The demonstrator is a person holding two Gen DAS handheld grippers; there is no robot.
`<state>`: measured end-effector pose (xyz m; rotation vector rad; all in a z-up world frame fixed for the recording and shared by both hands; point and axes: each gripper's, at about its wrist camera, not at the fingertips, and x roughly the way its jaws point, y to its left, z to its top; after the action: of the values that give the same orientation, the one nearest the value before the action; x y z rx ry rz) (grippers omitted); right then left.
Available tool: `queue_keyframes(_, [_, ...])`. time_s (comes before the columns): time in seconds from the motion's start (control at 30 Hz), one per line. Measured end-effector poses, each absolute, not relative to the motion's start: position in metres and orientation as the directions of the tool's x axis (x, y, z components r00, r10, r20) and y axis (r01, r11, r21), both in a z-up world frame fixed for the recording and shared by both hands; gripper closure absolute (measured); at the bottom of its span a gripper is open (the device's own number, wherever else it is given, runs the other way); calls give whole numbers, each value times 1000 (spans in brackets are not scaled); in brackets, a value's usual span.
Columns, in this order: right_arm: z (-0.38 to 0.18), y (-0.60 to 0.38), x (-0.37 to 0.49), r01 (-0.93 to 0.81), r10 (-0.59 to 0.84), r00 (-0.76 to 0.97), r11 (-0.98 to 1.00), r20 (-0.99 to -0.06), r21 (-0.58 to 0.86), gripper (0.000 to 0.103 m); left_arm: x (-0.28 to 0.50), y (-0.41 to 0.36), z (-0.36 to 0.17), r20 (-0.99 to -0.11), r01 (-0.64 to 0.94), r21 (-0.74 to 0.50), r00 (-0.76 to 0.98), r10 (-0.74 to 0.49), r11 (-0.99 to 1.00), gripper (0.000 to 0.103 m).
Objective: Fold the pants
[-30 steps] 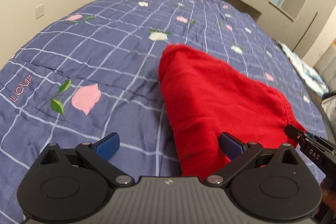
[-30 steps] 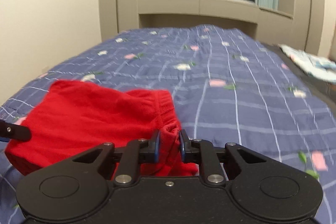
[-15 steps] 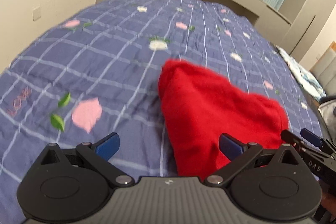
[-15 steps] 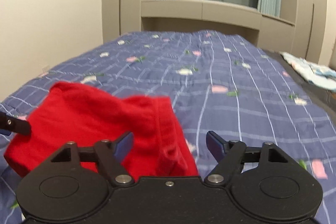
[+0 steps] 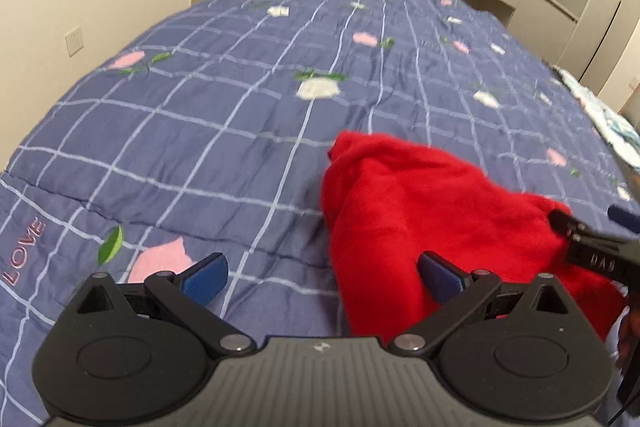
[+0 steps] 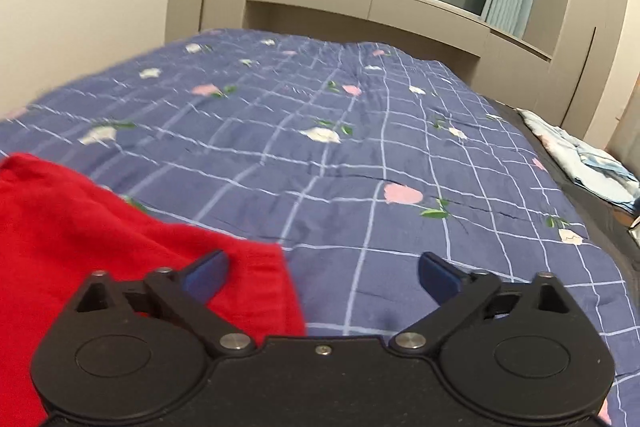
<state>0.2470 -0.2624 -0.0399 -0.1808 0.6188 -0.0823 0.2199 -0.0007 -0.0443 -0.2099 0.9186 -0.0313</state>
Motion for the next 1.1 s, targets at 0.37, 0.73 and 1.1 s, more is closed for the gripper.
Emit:
queue_keyframes(0.37, [-71,-267,266,-9,-106,799,982,-592,-188,1,216,-3,-65,-762,-1,-139,639,-106,990,0])
queue_keyframes(0.73, [-36,-269,204,9,-85,835,990,-543,-142,1,179,-2,-37,-751,-18,-181,647,-127,983,1])
queue_keyframes(1.1, [-67,-277,172,33,-90,797,994,-597,-105,1,160,-13,-55,-741,-6,-114,666,-81,993,0])
